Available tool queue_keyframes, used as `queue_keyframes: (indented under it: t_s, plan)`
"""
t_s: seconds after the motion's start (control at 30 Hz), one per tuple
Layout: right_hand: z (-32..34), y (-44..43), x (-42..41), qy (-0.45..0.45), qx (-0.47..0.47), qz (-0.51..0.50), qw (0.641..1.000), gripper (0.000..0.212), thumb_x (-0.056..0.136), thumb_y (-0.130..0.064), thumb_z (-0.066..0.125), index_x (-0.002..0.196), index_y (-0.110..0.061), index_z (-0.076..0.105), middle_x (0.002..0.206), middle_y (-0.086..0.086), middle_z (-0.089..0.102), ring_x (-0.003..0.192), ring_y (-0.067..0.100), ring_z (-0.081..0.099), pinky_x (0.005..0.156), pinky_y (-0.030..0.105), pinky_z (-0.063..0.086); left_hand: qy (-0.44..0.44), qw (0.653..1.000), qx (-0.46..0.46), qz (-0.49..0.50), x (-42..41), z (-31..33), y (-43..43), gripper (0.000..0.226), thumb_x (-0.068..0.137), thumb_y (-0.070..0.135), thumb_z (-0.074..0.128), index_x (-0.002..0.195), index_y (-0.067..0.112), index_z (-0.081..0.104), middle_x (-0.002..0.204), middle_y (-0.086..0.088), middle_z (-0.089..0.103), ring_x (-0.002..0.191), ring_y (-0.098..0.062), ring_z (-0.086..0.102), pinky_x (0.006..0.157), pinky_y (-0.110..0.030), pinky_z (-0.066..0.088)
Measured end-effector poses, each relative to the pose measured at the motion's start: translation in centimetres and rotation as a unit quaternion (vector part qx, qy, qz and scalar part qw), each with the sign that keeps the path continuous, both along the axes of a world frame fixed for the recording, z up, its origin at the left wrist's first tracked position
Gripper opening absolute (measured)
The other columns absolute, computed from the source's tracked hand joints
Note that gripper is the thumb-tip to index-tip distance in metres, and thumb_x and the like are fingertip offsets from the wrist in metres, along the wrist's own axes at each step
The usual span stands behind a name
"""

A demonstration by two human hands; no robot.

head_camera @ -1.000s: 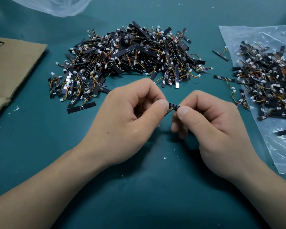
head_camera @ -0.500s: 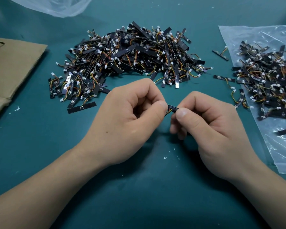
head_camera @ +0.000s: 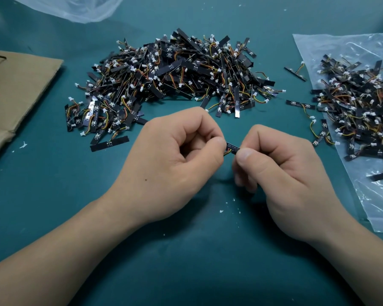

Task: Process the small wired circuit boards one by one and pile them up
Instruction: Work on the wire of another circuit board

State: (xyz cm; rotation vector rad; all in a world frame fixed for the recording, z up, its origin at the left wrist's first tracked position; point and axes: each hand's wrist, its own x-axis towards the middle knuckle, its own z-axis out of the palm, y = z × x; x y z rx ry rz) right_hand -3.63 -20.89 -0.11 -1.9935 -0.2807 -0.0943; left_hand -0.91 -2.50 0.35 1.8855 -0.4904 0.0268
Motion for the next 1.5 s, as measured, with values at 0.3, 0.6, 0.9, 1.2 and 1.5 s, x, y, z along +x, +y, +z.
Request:
queue_keyframes:
  t_s: [0.3, 0.6, 0.9, 1.2, 1.5]
  plan:
    - [-0.1, 0.1, -0.1, -0.010, -0.018, -0.004, 1.000, 0.027, 0.090, -0.036, 0.052, 0.070, -0.019, 0.053, 0.062, 0.008, 0.056, 0.056, 0.025, 0.051, 0.054, 0.045, 0.043, 0.013, 1.000, -0.005, -0.016, 0.2, 0.0, 0.1, 0.015, 0.091, 0.013, 0.061, 0.076, 0.013, 0.061, 0.055, -0.009, 0.052, 0.049, -0.019, 0.043, 0.049, -0.016, 0.034]
    - [0.0, 0.3, -0.2, 0.005, -0.041, 0.015, 0.999, 0.035, 0.092, -0.039, 0.047, 0.067, -0.020, 0.061, 0.056, 0.008, 0.054, 0.052, 0.024, 0.051, 0.055, 0.043, 0.041, 0.006, 1.000, -0.020, -0.007, 0.2, -0.1, 0.2, 0.016, 0.092, 0.013, 0.060, 0.076, 0.013, 0.061, 0.054, 0.005, 0.043, 0.049, -0.004, 0.035, 0.051, -0.013, 0.030]
    - [-0.1, 0.0, 0.4, -0.097, 0.186, -0.113, 0.971, 0.026, 0.109, -0.042, 0.046, 0.119, -0.024, 0.062, 0.076, -0.001, 0.065, 0.048, 0.018, 0.051, 0.050, 0.021, 0.038, -0.064, 0.991, 0.032, 0.113, 0.2, -0.1, 0.3, 0.013, 0.094, 0.016, 0.058, 0.099, 0.023, 0.068, 0.078, 0.016, 0.061, 0.073, -0.008, 0.055, 0.070, -0.015, 0.040]
    - [-0.6, 0.4, 0.2, -0.006, 0.082, -0.037, 0.996, 0.018, 0.103, -0.032, 0.054, 0.109, -0.028, 0.070, 0.075, -0.003, 0.072, 0.057, 0.010, 0.060, 0.059, 0.017, 0.048, -0.053, 0.913, 0.386, 0.119, 0.6, -1.1, 0.1, 0.056, 0.090, 0.050, 0.043, 0.142, 0.030, 0.053, 0.149, 0.012, 0.047, 0.139, -0.015, 0.034, 0.109, -0.038, 0.016]
    - [-0.5, 0.4, 0.0, -0.005, 0.041, -0.022, 0.999, 0.013, 0.101, -0.025, 0.058, 0.101, -0.027, 0.071, 0.073, -0.007, 0.071, 0.062, 0.010, 0.065, 0.063, 0.011, 0.046, -0.043, 0.908, 0.400, 0.120, 0.4, -0.9, 0.0, 0.058, 0.089, 0.048, 0.043, 0.140, 0.022, 0.056, 0.151, -0.002, 0.049, 0.143, -0.025, 0.038, 0.116, -0.042, 0.026]
